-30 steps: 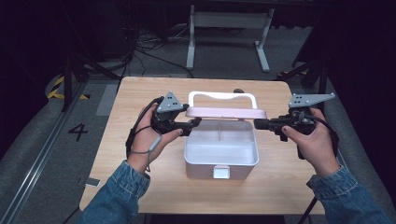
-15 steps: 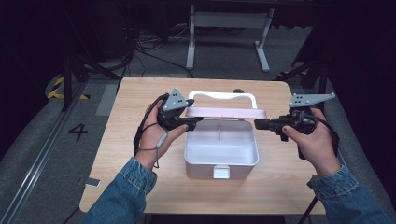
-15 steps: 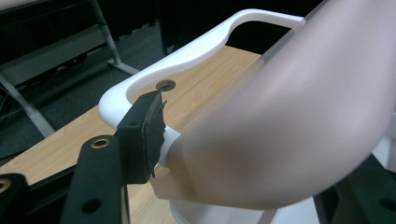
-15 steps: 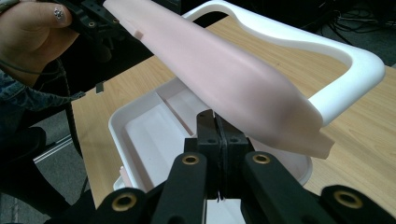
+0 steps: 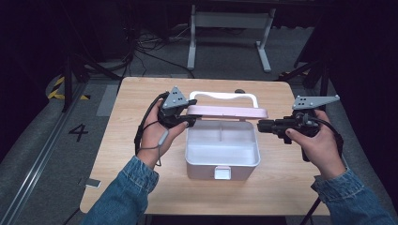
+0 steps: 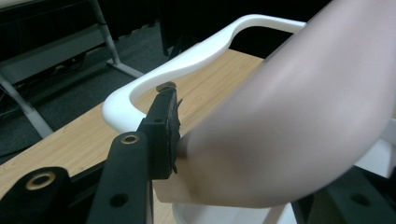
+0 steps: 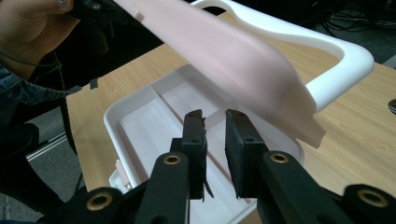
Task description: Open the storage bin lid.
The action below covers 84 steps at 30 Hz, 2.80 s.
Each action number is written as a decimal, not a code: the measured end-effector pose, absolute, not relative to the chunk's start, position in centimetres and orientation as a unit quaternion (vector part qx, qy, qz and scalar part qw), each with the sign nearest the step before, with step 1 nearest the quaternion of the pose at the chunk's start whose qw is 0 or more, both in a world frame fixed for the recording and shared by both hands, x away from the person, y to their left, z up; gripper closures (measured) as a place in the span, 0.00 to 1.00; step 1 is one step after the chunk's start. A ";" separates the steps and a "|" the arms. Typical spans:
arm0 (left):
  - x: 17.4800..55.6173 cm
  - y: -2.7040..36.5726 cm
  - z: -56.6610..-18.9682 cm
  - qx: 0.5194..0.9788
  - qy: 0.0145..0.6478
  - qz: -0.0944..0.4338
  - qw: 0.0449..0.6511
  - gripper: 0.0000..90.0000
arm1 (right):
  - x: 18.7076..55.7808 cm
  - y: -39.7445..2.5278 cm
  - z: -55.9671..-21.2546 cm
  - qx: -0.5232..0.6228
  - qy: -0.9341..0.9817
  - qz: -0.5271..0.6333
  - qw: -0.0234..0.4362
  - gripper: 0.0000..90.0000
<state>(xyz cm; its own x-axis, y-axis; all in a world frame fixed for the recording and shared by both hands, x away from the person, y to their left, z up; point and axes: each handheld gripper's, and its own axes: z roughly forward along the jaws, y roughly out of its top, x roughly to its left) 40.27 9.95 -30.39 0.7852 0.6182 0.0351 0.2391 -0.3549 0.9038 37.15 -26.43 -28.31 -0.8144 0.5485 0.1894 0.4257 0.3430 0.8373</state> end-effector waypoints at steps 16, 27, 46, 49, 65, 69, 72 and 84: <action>41.3 9.8 -29.4 0.808 0.280 0.181 0.486 0.67 | 35.9 -28.3 -29.0 0.310 0.814 0.485 0.072 0.85; 42.8 9.8 -28.9 0.798 0.286 0.186 0.497 0.68 | 35.7 -29.8 -29.7 0.329 0.807 0.485 0.071 0.85; 45.8 9.6 -28.4 0.802 0.294 0.184 0.486 0.69 | 36.6 -31.6 -31.8 0.360 0.803 0.470 0.075 0.85; 46.2 9.7 -28.5 0.801 0.293 0.175 0.491 0.70 | 36.6 -31.8 -32.0 0.363 0.800 0.471 0.072 0.85; 48.5 9.6 -29.3 0.795 0.309 0.180 0.490 0.69 | 37.0 -31.8 -32.7 0.364 0.801 0.471 0.061 0.84; 49.1 9.5 -29.5 0.794 0.316 0.181 0.486 0.68 | 36.9 -31.8 -32.9 0.364 0.801 0.471 0.053 0.84; 49.6 9.4 -29.7 0.795 0.320 0.182 0.482 0.68 | 37.0 -31.9 -32.9 0.366 0.801 0.471 0.053 0.84; 51.8 9.6 -31.4 0.789 0.348 0.181 0.473 0.67 | 38.2 -32.2 -33.5 0.372 0.800 0.468 0.046 0.84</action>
<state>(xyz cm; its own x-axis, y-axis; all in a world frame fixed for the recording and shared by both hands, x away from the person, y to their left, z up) 51.77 9.61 -31.40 0.6926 0.7200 -0.0436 0.3781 -0.3109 0.8720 38.19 -32.17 -33.51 -0.7188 0.6385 0.2751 0.5529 0.2851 0.7830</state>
